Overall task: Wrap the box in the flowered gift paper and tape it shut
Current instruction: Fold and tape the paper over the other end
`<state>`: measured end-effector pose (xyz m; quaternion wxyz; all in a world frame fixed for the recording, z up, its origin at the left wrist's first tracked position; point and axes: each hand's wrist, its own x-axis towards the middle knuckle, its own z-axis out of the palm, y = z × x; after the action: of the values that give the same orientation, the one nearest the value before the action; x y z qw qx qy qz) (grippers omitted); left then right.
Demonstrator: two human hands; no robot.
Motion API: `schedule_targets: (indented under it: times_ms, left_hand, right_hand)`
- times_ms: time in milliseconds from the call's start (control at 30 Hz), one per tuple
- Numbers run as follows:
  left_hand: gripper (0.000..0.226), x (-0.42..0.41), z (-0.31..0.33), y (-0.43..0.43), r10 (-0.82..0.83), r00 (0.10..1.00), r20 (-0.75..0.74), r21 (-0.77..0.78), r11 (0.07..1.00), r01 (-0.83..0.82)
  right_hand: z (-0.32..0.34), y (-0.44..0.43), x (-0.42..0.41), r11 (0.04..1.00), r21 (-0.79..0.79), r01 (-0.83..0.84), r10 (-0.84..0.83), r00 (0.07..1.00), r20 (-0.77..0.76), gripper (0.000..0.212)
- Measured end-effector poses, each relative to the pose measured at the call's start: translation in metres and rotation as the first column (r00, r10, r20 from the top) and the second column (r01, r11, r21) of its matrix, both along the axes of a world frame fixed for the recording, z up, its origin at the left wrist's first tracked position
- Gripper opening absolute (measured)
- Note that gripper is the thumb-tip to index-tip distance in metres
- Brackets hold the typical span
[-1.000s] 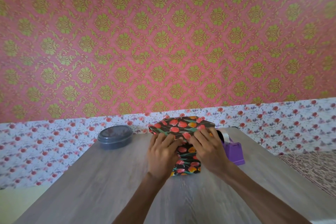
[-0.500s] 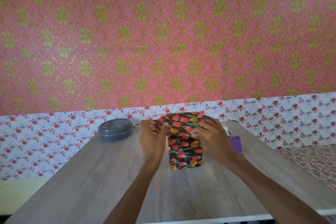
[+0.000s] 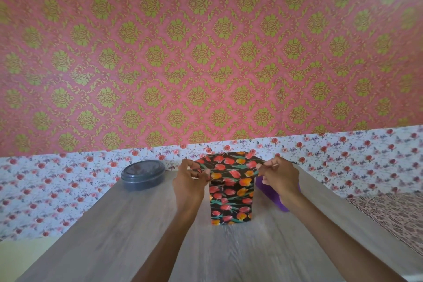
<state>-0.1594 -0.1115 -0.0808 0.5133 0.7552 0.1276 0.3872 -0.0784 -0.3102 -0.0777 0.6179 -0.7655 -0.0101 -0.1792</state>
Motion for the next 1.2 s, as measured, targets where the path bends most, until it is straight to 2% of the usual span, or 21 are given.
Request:
schedule_targets:
  times_ms: [67,100,300,400,467,633,867,967,1067,1133,1200]
  left_hand:
    - [0.018,-0.001,0.003,0.001,-0.007,1.0,-0.014,0.013,1.0,0.007]
    - [0.014,-0.001,0.003,0.001,-0.013,1.0,-0.014,0.018,1.0,0.013]
    - [0.006,0.001,0.008,0.006,-0.085,0.996,0.035,-0.043,0.995,0.086]
    - [0.008,0.0,0.011,0.006,-0.129,0.99,0.053,-0.111,0.985,0.134]
    - [0.007,-0.001,0.013,0.005,-0.155,0.986,0.065,-0.15,0.975,0.163]
    - [0.002,-0.004,0.017,0.002,-0.264,0.961,0.08,-0.205,0.939,0.275]
    - [0.004,-0.001,0.015,0.008,-0.269,0.96,0.073,-0.257,0.925,0.278]
    - [0.004,0.001,0.014,0.01,-0.245,0.967,0.065,-0.255,0.933,0.254]
    - [0.004,0.003,0.013,0.01,-0.223,0.973,0.061,-0.226,0.947,0.231]
    - [0.006,0.005,0.013,0.01,-0.18,0.983,0.045,-0.165,0.969,0.185]
    - [0.01,0.005,0.013,0.011,-0.149,0.988,0.036,-0.101,0.983,0.152]
  right_hand:
    - [0.006,0.0,-0.001,0.99,0.136,-0.04,0.055,0.993,-0.108,0.017]
    - [0.008,-0.001,-0.001,0.987,0.152,-0.048,0.069,0.988,-0.135,0.017]
    - [0.016,0.004,-0.001,0.968,0.242,-0.068,0.115,0.976,-0.183,0.019]
    - [0.021,0.004,-0.002,0.927,0.334,-0.169,0.247,0.947,-0.206,0.028]
    - [0.025,0.006,-0.004,0.91,0.342,-0.237,0.322,0.921,-0.22,0.032]
    - [0.027,0.012,0.008,0.93,0.35,-0.108,0.217,0.933,-0.288,0.026]
    - [0.026,0.009,0.011,0.91,0.414,-0.038,0.182,0.931,-0.315,0.027]
    - [0.026,0.011,0.003,0.924,0.381,-0.033,0.142,0.954,-0.263,0.019]
    - [0.025,0.011,-0.002,0.96,0.281,-0.016,0.072,0.979,-0.189,0.022]
    - [0.026,0.012,-0.003,0.972,0.232,-0.026,0.06,0.988,-0.145,0.027]
    - [0.027,0.012,-0.003,0.991,0.134,-0.023,0.038,0.994,-0.105,0.022]
